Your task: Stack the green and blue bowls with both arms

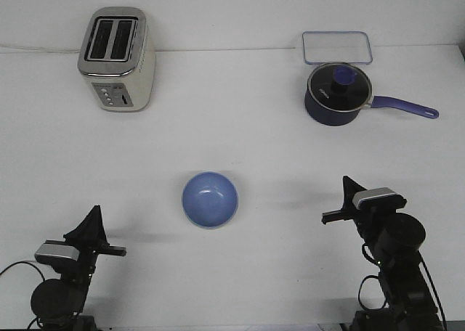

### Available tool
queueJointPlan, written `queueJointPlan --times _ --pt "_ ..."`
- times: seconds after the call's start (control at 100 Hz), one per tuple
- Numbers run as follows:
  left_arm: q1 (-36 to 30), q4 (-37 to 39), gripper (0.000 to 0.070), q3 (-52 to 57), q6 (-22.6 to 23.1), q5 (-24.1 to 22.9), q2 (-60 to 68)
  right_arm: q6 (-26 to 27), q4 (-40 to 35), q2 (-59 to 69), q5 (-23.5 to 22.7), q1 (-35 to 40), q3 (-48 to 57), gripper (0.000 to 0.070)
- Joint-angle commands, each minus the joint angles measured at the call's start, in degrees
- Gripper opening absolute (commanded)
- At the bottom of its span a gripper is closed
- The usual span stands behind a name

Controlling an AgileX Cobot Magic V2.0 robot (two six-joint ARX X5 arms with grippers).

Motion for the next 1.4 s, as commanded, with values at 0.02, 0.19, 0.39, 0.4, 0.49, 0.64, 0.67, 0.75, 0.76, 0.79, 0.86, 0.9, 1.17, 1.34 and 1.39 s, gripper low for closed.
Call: queueJointPlan --times 0.02,0.19,0.39,0.4,0.49,0.64,0.67,0.75,0.76,0.79,0.86,0.9,1.17,1.34,1.39 --pt "0.07 0.85 0.0011 -1.14 0.26 -0.11 -0.13 0.79 0.66 0.07 -0.04 0.13 0.28 0.0000" --pt "0.04 0.85 0.0012 -1.14 0.07 -0.09 -0.11 0.79 0.68 0.07 -0.04 0.13 0.28 0.0000" --pt "0.04 0.83 0.0012 -1.14 0.07 -0.11 -0.11 0.79 0.68 0.07 -0.04 0.13 0.28 0.0000" --pt "0.04 0.83 0.0012 -1.14 0.07 -0.09 -0.11 0.79 0.68 0.07 -0.04 0.13 0.28 0.0000" --pt "0.04 0.83 0.0012 -1.14 0.07 -0.11 -0.11 0.79 0.68 0.07 -0.04 0.13 0.28 0.0000" --pt "0.04 0.83 0.0012 -1.14 0.07 -0.09 -0.11 0.79 0.68 0.07 -0.04 0.13 0.28 0.0000" --pt "0.04 0.83 0.0012 -1.14 0.07 -0.11 -0.11 0.79 0.68 0.07 -0.04 0.13 0.28 0.0000" --pt "0.04 0.83 0.0012 -1.14 0.07 -0.09 -0.11 0.79 0.68 0.07 -0.04 0.13 0.28 0.0000" --pt "0.04 0.83 0.0012 -1.14 0.07 -0.09 -0.11 0.79 0.66 0.07 -0.04 0.13 0.28 0.0000" --pt "0.04 0.83 0.0012 -1.14 0.07 -0.11 -0.11 0.79 0.70 0.07 -0.04 0.13 0.28 0.0000" --pt "0.04 0.83 0.0012 -1.14 0.07 -0.09 -0.11 0.79 0.48 -0.35 0.00 0.13 0.28 0.0000" --pt "0.04 0.83 0.0012 -1.14 0.07 -0.09 -0.11 0.76 0.52 -1.09 0.00 0.09 0.28 0.0000" --pt "0.04 0.83 0.0012 -1.14 0.07 -0.11 -0.11 0.79 0.59 -8.00 0.11 -0.13 0.22 0.0000" --pt "0.04 0.83 0.0012 -1.14 0.09 -0.09 -0.11 0.79 0.61 -13.66 0.09 -1.92 -1.03 0.0000" --pt "0.04 0.83 0.0012 -1.14 0.07 -0.11 -0.11 0.79 0.63 -15.54 0.09 -2.58 -2.03 0.0000"
